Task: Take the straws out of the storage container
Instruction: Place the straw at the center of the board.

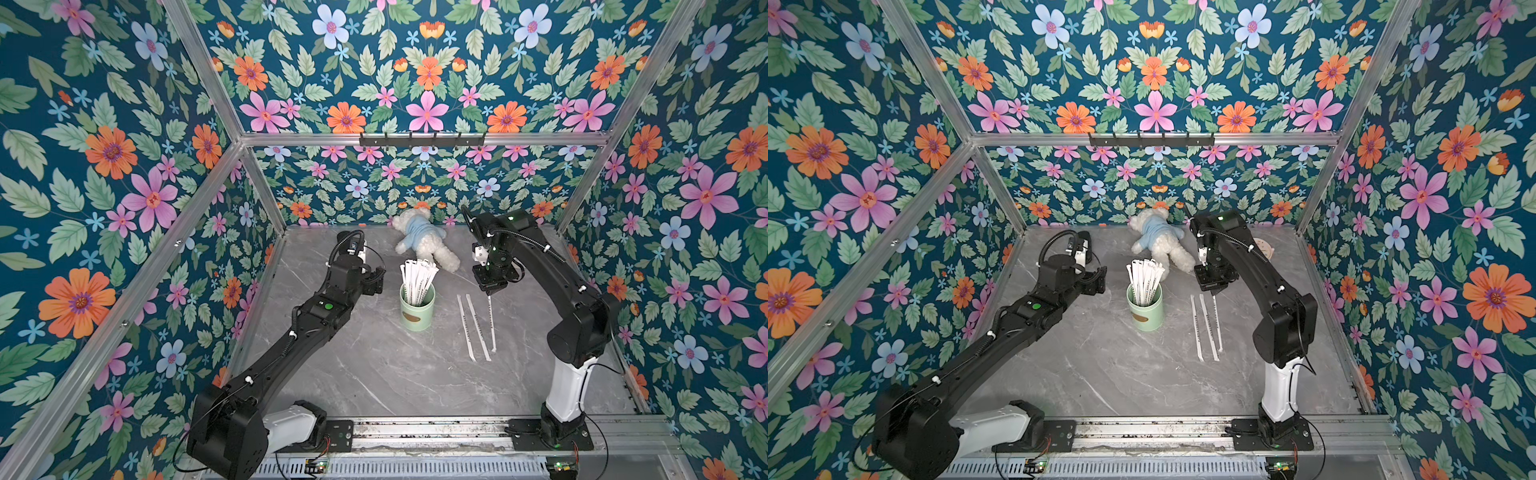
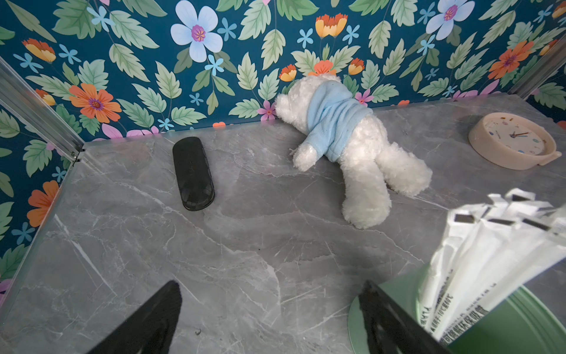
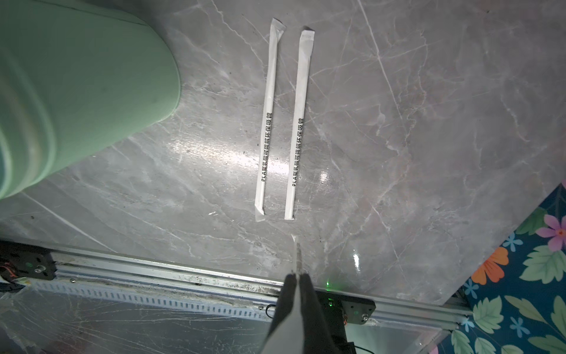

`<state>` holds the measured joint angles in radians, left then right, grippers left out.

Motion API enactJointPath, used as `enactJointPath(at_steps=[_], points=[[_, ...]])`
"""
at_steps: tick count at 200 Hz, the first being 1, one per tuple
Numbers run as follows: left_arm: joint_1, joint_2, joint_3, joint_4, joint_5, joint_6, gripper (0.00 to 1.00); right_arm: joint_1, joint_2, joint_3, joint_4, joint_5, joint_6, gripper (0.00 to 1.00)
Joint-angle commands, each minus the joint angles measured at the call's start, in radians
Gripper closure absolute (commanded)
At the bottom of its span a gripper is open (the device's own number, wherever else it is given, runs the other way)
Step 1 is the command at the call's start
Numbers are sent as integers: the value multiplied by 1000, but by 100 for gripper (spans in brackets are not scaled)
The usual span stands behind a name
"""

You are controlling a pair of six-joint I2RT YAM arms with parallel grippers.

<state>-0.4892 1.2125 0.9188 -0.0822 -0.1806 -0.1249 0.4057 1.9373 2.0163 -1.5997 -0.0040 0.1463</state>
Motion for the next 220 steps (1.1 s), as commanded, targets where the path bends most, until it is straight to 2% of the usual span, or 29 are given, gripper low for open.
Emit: enactJointPath(at_steps=[1,93,220], points=[[-2,-2,6,10,4,8,7,-15,30,-5,-76,7,-20,95],[-11,9,8,10,7,10,7,-63,184,0,-62,-4,-53,94],[-12,21,8,9,-1,12,7,-82,306,60,-32,-26,-73,88]])
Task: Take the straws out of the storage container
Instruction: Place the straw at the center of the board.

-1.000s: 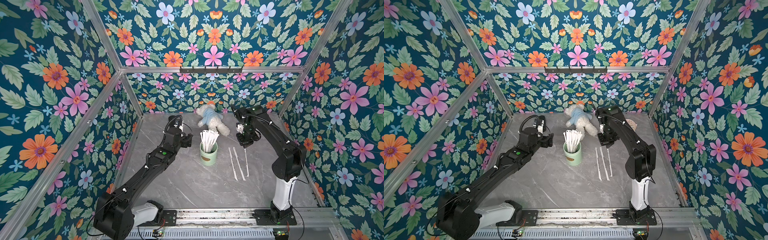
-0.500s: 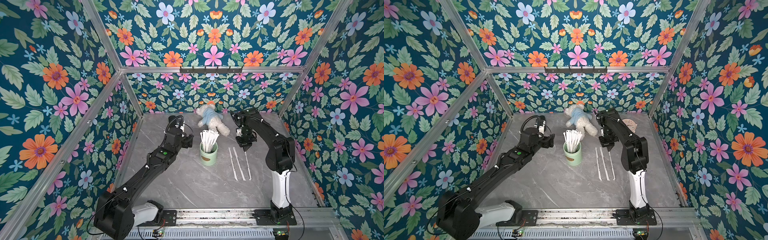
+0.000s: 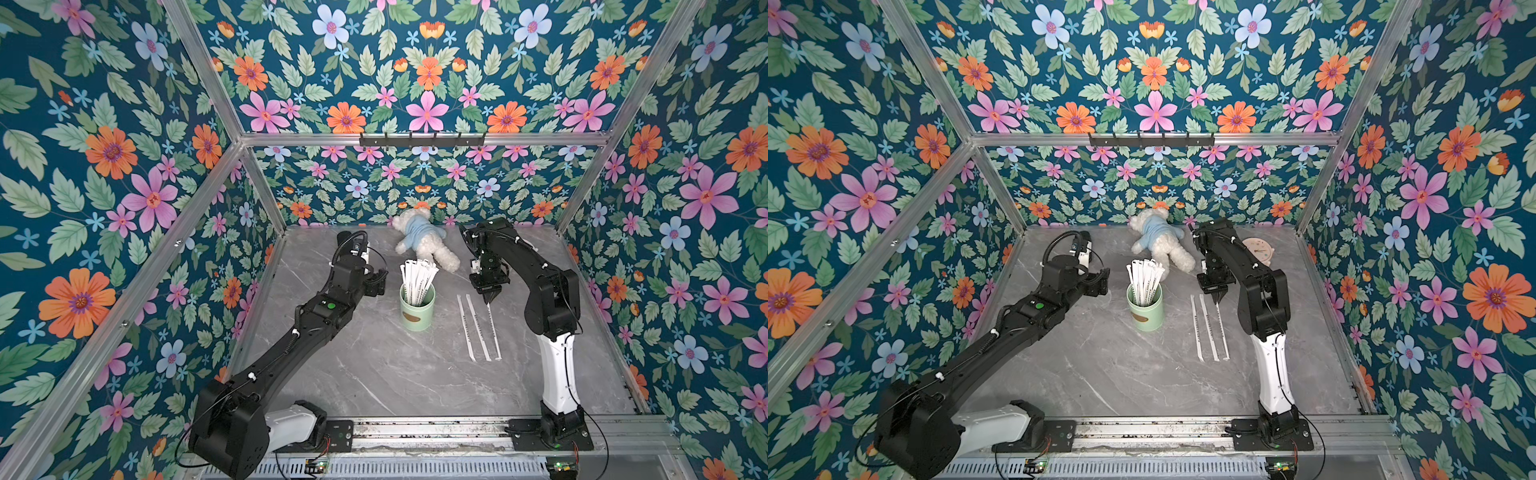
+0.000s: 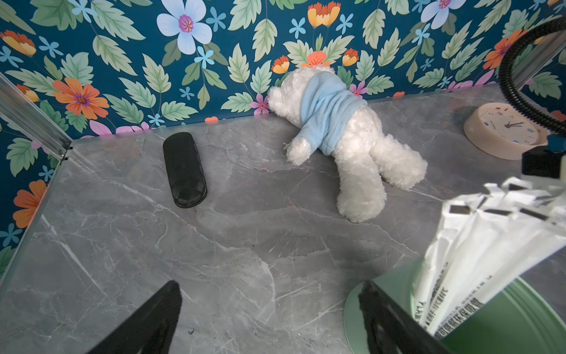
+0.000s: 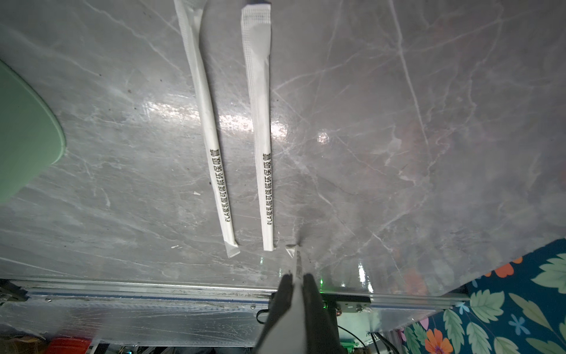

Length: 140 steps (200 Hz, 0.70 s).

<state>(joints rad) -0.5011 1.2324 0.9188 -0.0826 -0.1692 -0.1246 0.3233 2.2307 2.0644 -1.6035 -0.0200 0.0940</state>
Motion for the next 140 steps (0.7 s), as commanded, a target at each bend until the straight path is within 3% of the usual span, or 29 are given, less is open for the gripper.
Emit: enactJointPath(at_steps=[1,140], points=[[-1,1,8,9,-11,11,7,0,12,12,-28,-10,-21,88],[-2,21,8,6,-13,12,7,-42,108,77,-8,-31,-18,81]])
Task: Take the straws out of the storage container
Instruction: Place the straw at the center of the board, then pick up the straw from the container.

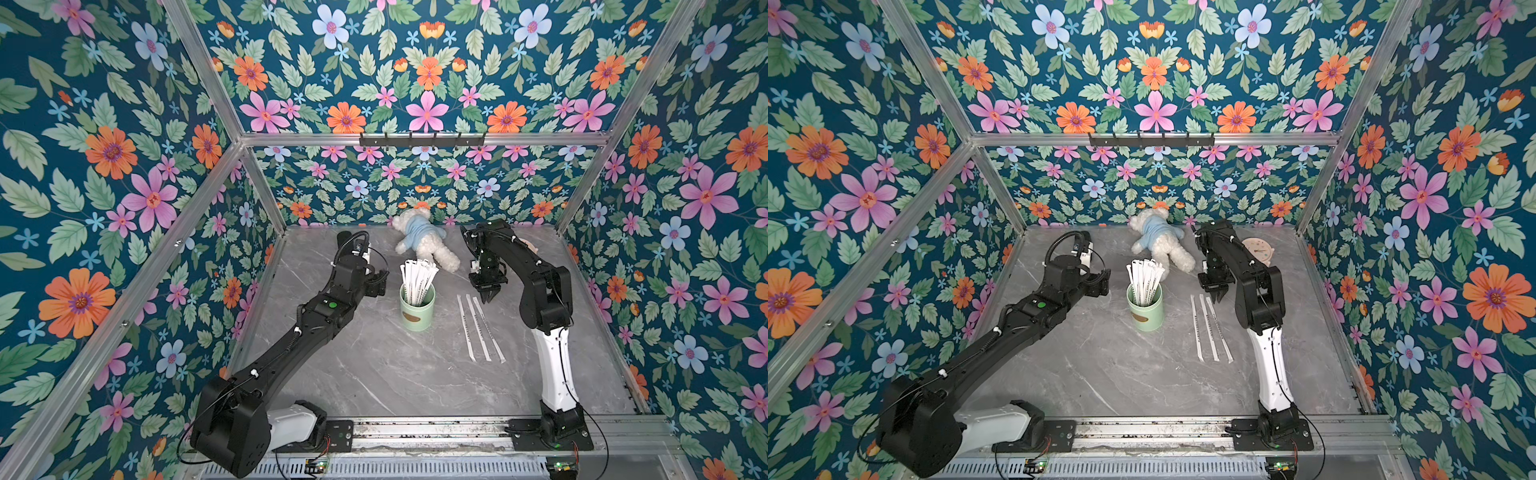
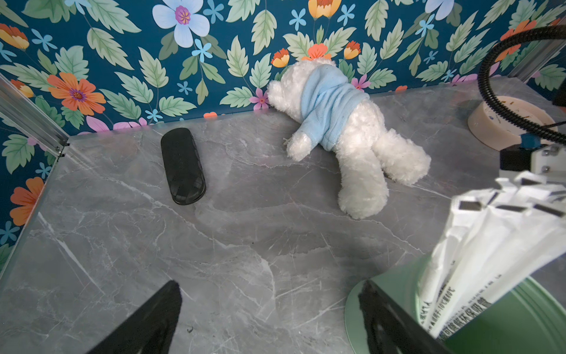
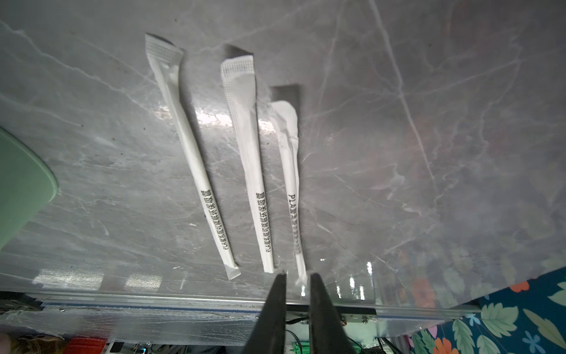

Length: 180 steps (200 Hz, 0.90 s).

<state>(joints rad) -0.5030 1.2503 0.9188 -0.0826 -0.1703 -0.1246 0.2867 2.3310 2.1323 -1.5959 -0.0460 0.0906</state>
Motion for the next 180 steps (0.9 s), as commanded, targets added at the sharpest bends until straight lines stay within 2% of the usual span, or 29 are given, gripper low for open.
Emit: enactJointPath(at_steps=[1,36,73,92,138,161,180], points=[[0,3,8,6,-12,12,7,-5,8,8,-14,-5,-14,81],[1,5,11,4,-16,11,7,-12,-60,-41,50,-37,6,80],[0,-15,19,1,2,-20,7,2,-296,-238,275,-121,61,80],[0,-21,28,3,44,-54,8,58,-466,-393,444,-119,89,77],[0,-6,68,2,119,-108,8,274,-835,-725,928,-93,240,71],[0,-5,87,-1,129,-122,8,336,-926,-841,1116,-57,295,66],[0,-12,81,5,133,-130,8,338,-922,-867,1162,-68,331,65]])
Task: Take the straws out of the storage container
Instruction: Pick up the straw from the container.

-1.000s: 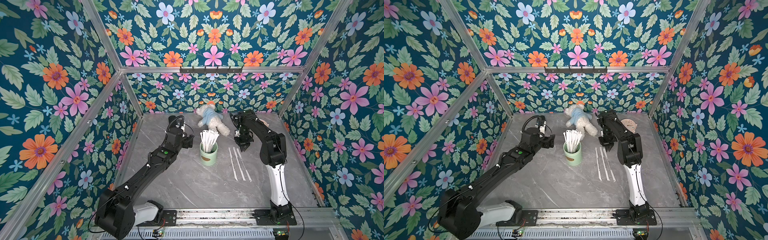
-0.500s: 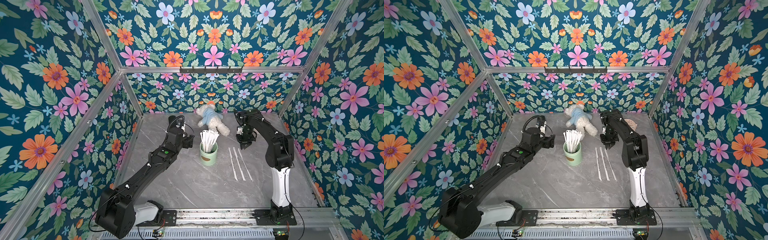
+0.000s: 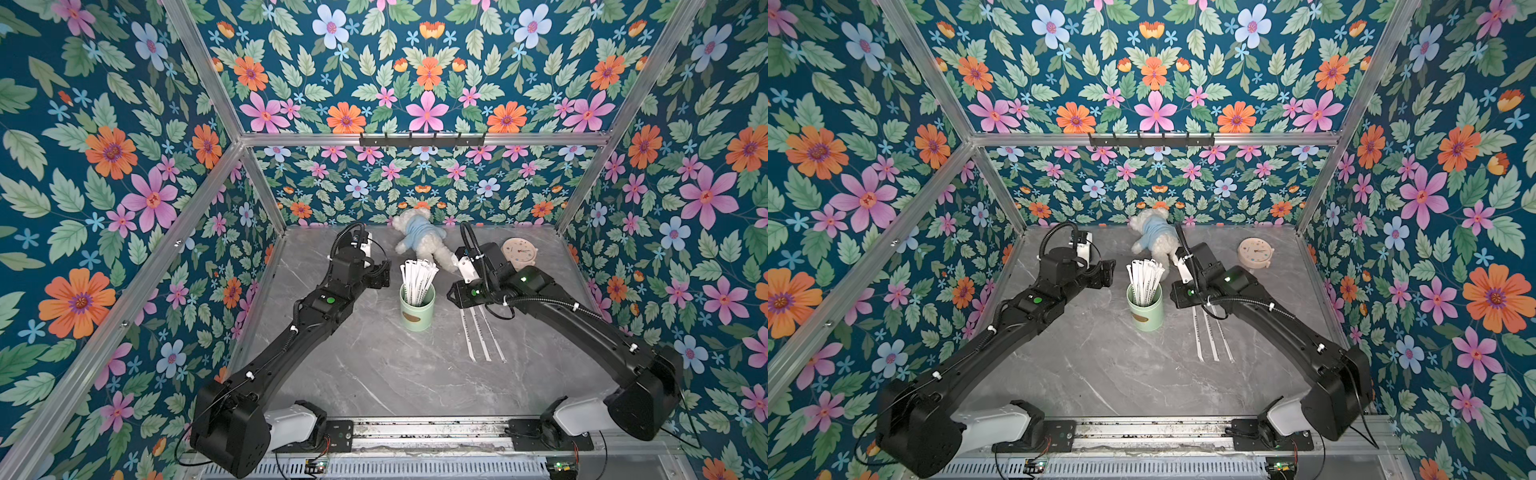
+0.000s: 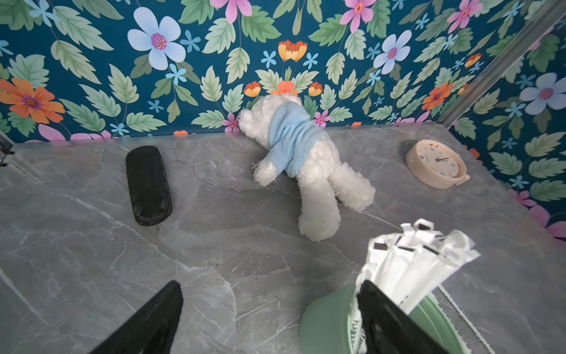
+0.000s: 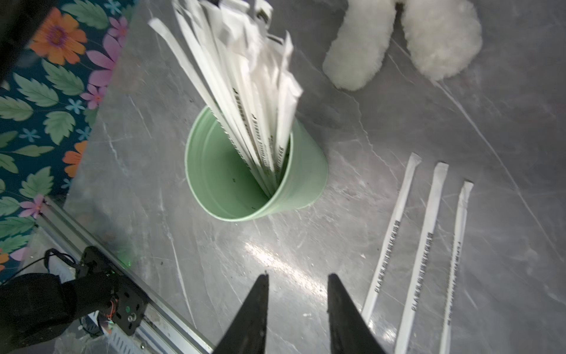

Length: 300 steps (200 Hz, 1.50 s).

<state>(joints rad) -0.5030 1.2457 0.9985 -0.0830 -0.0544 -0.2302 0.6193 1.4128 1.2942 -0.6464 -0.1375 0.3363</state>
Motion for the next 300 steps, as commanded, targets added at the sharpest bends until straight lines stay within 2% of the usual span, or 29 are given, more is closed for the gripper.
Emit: enactJointPath(at_steps=[1,64,127,300], points=[[0,-7,0,6,17,-25,8,6,-1,-29,212,23,86,65],[-1,-12,-27,12,10,-17,8,8,87,-69,365,-12,121,69],[-2,-26,-28,11,-18,4,8,8,172,-5,364,-3,114,73],[-1,-25,-29,7,-47,29,8,-32,235,26,395,-80,110,76]])
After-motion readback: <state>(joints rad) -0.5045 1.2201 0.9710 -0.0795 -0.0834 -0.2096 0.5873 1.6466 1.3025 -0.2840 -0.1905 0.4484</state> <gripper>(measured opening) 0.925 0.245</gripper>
